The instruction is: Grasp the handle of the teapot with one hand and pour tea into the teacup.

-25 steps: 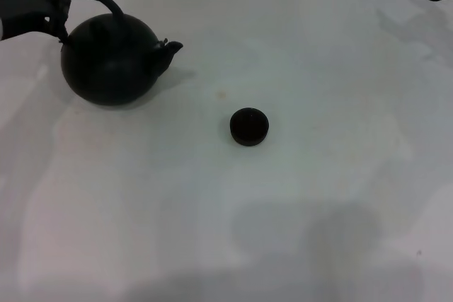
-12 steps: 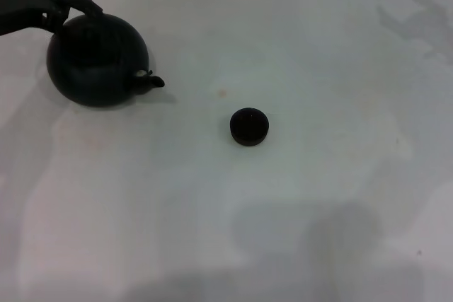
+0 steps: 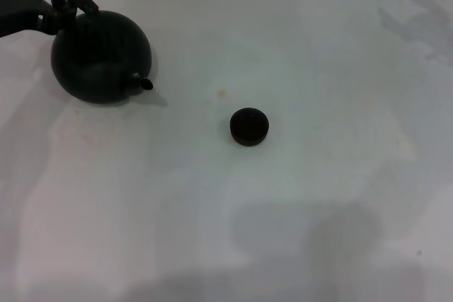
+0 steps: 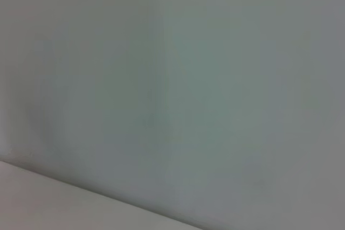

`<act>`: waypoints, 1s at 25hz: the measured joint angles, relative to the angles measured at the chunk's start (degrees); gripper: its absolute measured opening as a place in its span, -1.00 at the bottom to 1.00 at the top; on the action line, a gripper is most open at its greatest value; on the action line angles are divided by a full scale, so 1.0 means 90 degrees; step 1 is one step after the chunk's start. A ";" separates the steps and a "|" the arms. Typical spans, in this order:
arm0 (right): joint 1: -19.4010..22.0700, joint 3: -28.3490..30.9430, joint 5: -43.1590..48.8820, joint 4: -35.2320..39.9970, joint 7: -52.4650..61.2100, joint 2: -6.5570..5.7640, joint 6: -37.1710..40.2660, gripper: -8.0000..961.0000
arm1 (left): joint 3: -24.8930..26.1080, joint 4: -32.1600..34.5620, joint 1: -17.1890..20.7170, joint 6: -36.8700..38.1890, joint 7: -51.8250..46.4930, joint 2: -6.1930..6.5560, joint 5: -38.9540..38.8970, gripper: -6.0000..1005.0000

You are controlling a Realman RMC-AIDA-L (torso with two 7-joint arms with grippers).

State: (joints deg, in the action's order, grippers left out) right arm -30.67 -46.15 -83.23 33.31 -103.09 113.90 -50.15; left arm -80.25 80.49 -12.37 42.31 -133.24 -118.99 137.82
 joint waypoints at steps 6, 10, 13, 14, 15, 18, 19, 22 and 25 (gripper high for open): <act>-0.0001 0.0001 0.0000 0.0000 0.0002 0.0000 -0.0004 0.78 | -0.0038 0.0267 0.0325 -0.0010 0.0023 -0.0007 0.0036 0.21; 0.0006 0.0001 0.0000 0.0000 0.0026 -0.0004 -0.0005 0.78 | -0.0063 0.0793 0.0885 -0.0071 0.0320 -0.0017 -0.0242 0.45; 0.0061 0.0000 -0.0001 0.0019 0.0067 -0.0032 -0.0023 0.78 | -0.0065 0.1230 0.1425 -0.0160 0.0839 -0.0023 -0.0807 0.61; 0.0111 0.0001 -0.0001 0.0057 0.0094 -0.0044 -0.0032 0.78 | -0.0046 0.1313 0.1553 -0.0176 0.1010 -0.0023 -0.1001 0.66; 0.0182 0.0000 -0.0003 0.0114 0.0125 -0.0050 -0.0051 0.78 | -0.0019 0.1380 0.1686 -0.0213 0.1232 -0.0022 -0.1232 0.71; 0.0346 0.0001 -0.0005 0.0243 0.0209 -0.0063 -0.0085 0.78 | 0.0076 0.1386 0.2030 -0.0461 0.1957 -0.0019 -0.2147 0.77; 0.0359 0.0000 -0.0006 0.0272 0.0218 -0.0066 -0.0091 0.78 | 0.0182 0.1344 0.2182 -0.0542 0.2302 -0.0016 -0.2621 0.77; 0.0363 0.0000 -0.0008 0.0315 0.0226 -0.0063 -0.0093 0.78 | 0.0644 0.1047 0.2469 -0.0546 0.3374 -0.0010 -0.4155 0.77; 0.0387 0.0000 -0.0010 0.0323 0.0233 -0.0062 -0.0130 0.78 | 0.1284 0.0312 0.2480 -0.0023 0.4672 -0.0003 -0.5874 0.77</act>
State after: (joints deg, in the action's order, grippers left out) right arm -27.18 -46.14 -83.31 36.22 -100.99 113.34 -51.33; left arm -68.69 83.30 9.95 42.10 -91.20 -119.02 84.96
